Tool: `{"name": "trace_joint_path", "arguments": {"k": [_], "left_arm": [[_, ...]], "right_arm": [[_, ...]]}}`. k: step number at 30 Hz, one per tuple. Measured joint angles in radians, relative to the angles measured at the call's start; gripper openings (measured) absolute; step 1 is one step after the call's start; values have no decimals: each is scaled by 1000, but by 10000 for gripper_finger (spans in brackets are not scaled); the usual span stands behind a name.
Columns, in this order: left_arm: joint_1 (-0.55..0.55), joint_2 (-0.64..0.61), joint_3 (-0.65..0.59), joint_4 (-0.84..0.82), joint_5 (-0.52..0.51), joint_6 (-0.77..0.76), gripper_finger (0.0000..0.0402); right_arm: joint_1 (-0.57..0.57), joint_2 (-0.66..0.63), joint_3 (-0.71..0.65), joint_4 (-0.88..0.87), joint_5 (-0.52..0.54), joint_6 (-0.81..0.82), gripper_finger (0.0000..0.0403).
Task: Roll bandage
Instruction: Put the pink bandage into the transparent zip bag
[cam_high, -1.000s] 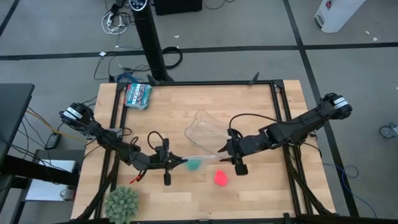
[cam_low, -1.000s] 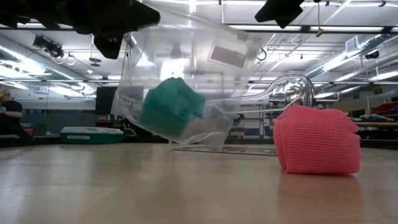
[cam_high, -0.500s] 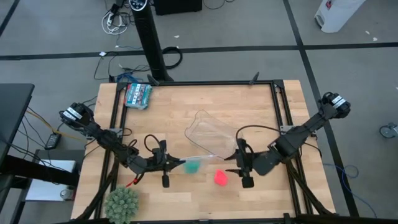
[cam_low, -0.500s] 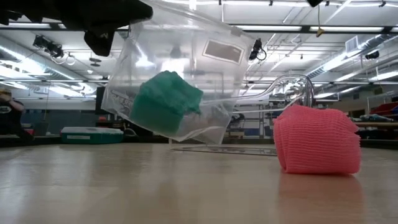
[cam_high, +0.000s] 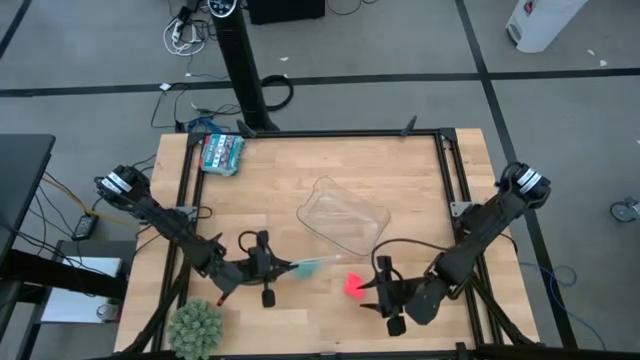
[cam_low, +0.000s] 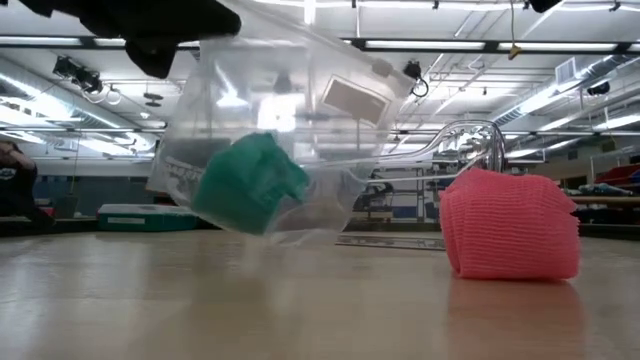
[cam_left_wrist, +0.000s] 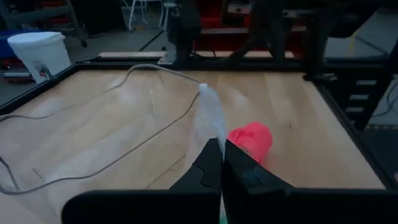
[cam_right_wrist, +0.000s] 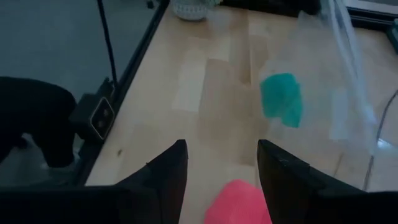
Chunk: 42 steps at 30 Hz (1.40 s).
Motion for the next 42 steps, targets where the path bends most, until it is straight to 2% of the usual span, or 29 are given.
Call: {"name": "trace_joint_path", "arguments": {"k": [12,19,23,27,30,35,42], "left_arm": [[-29,0,39,-84,21,-61,1],[-67,0,39,-122,-18,-105,1],[-69,0,39,-126,-17,-105,1],[-66,0,40,-146,11,-129,1],[-66,0,40,-157,13,-156,1],[-66,0,40,-162,14,-181,1],[-66,0,40,-172,45,-198,1]], "right_arm": [[7,15,0,53,19,51,181],[7,74,20,67,-31,84,183],[1,143,104,-15,-52,47,183],[-25,213,214,-218,-86,49,183],[-45,242,265,-304,-89,77,184],[-61,265,274,-339,-128,140,194],[-58,296,269,-455,-81,288,221]]}}
